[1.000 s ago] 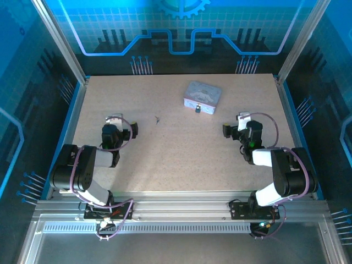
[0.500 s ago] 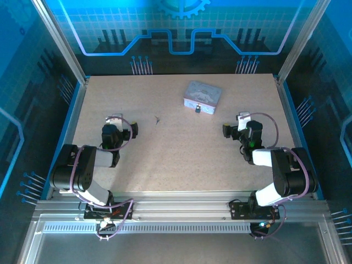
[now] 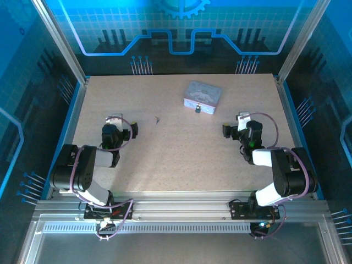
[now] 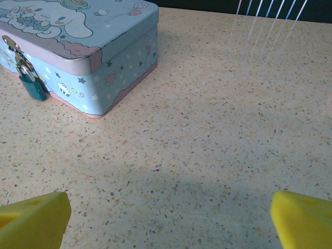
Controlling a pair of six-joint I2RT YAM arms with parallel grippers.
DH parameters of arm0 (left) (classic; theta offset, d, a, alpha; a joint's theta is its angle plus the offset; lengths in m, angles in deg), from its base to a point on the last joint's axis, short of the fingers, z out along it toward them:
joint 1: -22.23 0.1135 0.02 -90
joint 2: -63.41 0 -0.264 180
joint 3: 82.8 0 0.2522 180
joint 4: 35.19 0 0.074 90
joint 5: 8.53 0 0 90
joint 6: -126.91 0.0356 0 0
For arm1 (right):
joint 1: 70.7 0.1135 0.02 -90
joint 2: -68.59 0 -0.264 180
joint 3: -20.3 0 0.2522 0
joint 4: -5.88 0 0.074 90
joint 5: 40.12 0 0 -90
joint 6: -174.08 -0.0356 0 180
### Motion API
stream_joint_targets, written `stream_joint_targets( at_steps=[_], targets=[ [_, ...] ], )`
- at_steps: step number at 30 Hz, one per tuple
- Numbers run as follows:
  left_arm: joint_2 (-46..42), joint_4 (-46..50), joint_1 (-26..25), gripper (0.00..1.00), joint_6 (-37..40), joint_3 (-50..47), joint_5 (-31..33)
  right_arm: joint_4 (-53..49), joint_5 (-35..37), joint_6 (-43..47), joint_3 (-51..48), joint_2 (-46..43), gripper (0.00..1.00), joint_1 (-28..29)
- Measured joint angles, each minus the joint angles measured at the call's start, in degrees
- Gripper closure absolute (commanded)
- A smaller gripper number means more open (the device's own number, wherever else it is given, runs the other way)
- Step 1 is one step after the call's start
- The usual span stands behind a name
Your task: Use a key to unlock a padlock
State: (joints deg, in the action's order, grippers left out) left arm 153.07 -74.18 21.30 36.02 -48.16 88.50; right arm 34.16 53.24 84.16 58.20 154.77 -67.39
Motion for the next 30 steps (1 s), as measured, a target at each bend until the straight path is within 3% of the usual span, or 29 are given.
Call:
stream_joint_targets(
  at_steps=[9, 12, 16, 18, 21, 26, 28, 30],
  targets=[
    [-0.3, 0.9, 0.0, 0.01, 0.0, 0.2, 0.3, 0.0, -0.4, 0.0, 0.0, 0.0, 0.0, 0.0],
    [-3.7, 8.4, 0.0, 0.01, -0.5, 2.3, 1.8, 0.0, -0.6, 0.0, 0.0, 0.0, 0.0, 0.0],
    [-11.5, 25.9, 0.0, 0.01, -3.7, 11.1, 4.3, -4.3, -0.5, -0.1, 1.5, -1.2, 0.0, 0.0],
    [-15.1, 33.2, 0.0, 0.07, -6.1, 15.0, 4.4, -9.8, 0.1, -0.6, 4.0, -3.2, 0.01, 0.0],
    [-19.5, 44.0, 0.0, 0.22, -11.1, 19.5, 2.5, -19.1, 0.8, -3.0, 9.7, -7.2, 0.09, -0.1],
    [-20.4, 55.9, -1.0, 0.41, -22.1, 22.1, -4.0, -36.2, 0.4, -9.7, 19.8, -11.7, 0.2, 0.7],
    [-19.3, 58.9, -2.8, 0.44, -26.7, 22.2, -5.6, -42.1, 0.7, -11.4, 22.6, -12.2, 0.2, 3.2],
    [-17.3, 61.3, -5.4, 0.42, -30.4, 23.0, -6.5, -47.0, 2.0, -12.4, 24.3, -12.2, 0.19, 8.2]
  ],
)
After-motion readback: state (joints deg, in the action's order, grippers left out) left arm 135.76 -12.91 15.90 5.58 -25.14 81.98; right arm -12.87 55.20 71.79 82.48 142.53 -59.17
